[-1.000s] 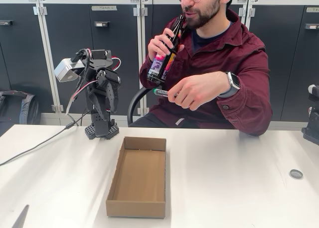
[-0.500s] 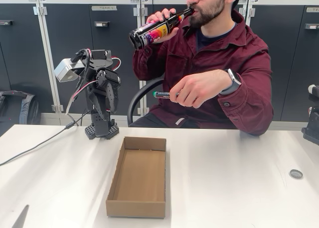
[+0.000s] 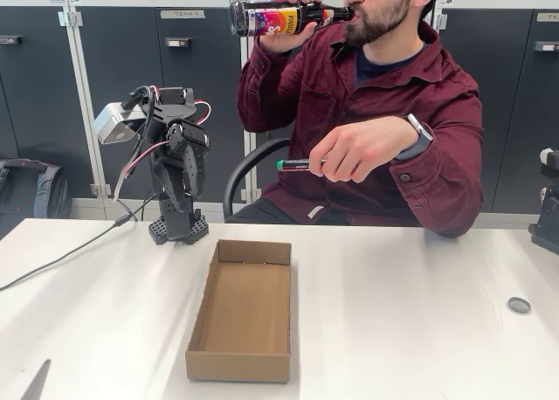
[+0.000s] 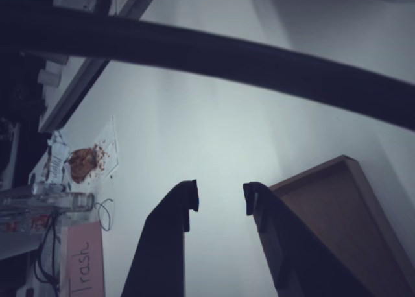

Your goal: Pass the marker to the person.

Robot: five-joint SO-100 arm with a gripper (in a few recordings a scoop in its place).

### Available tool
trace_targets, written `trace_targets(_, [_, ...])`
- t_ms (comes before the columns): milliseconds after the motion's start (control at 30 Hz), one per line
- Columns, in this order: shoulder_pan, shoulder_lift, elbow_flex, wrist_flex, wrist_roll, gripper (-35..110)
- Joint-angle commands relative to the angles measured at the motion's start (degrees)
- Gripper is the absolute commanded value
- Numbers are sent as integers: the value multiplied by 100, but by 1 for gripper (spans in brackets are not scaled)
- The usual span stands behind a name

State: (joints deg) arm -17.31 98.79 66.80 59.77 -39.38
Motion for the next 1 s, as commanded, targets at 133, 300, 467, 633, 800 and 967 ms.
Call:
trace_targets(133, [-62,413,-35,-44,-9,15])
trace_targets(300, [-62,466,70,-62,9,15])
trace_targets(467, [-88,510,26,9,-18,15])
trace_targets(633, [-105,800,475,-220,-88,15])
trace_targets(800, [-70,940,554,-255,-105,15])
trace_targets(967, [-35,932,483,-185,-97,15])
